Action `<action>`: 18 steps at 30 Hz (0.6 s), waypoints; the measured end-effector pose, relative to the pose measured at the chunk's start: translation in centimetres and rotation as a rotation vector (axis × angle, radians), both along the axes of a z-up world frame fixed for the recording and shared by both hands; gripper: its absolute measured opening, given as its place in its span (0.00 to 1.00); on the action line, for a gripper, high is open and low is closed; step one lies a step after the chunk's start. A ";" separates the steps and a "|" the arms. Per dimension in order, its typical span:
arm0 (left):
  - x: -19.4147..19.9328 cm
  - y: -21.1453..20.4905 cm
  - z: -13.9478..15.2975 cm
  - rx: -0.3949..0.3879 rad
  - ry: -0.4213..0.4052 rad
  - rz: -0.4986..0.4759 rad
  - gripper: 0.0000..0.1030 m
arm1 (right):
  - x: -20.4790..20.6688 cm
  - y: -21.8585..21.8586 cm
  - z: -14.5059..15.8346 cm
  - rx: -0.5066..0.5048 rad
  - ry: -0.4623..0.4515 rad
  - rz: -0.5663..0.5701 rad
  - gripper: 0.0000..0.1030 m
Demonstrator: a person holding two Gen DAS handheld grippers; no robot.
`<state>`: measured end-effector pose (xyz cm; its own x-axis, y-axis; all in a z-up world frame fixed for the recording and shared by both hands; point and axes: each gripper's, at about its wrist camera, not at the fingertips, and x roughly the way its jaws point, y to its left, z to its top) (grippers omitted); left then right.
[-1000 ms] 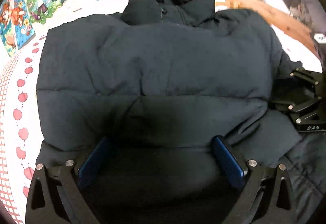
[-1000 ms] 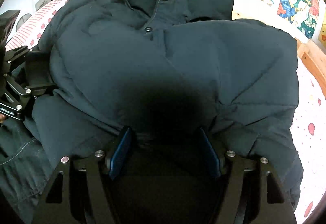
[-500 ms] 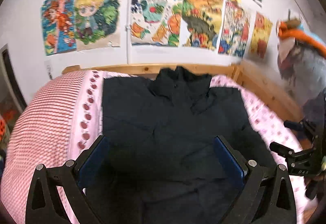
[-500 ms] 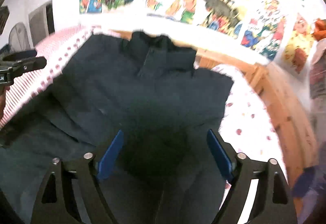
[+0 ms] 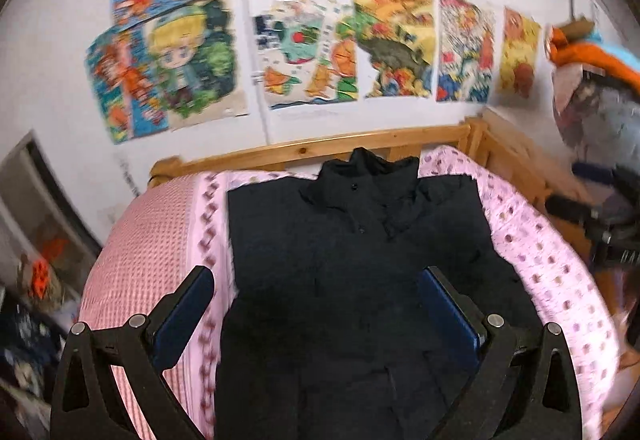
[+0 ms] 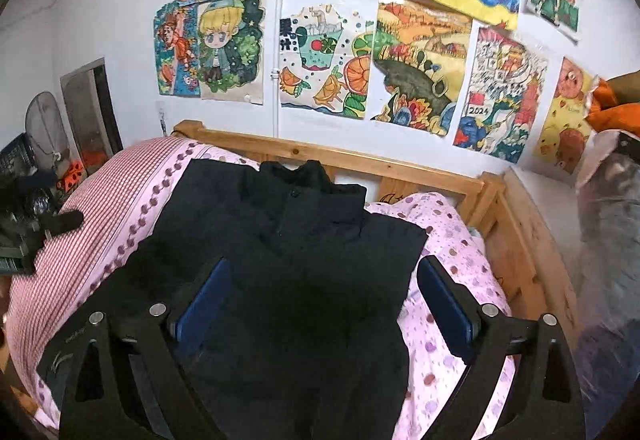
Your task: Fold large clothes
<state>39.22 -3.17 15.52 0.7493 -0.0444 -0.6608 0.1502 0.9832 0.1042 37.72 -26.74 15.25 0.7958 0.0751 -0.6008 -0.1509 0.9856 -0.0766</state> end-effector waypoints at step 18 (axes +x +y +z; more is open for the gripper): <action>29.0 -4.9 -12.5 0.052 -0.019 -0.195 0.79 | 30.1 0.4 -13.2 -0.056 0.169 0.054 0.88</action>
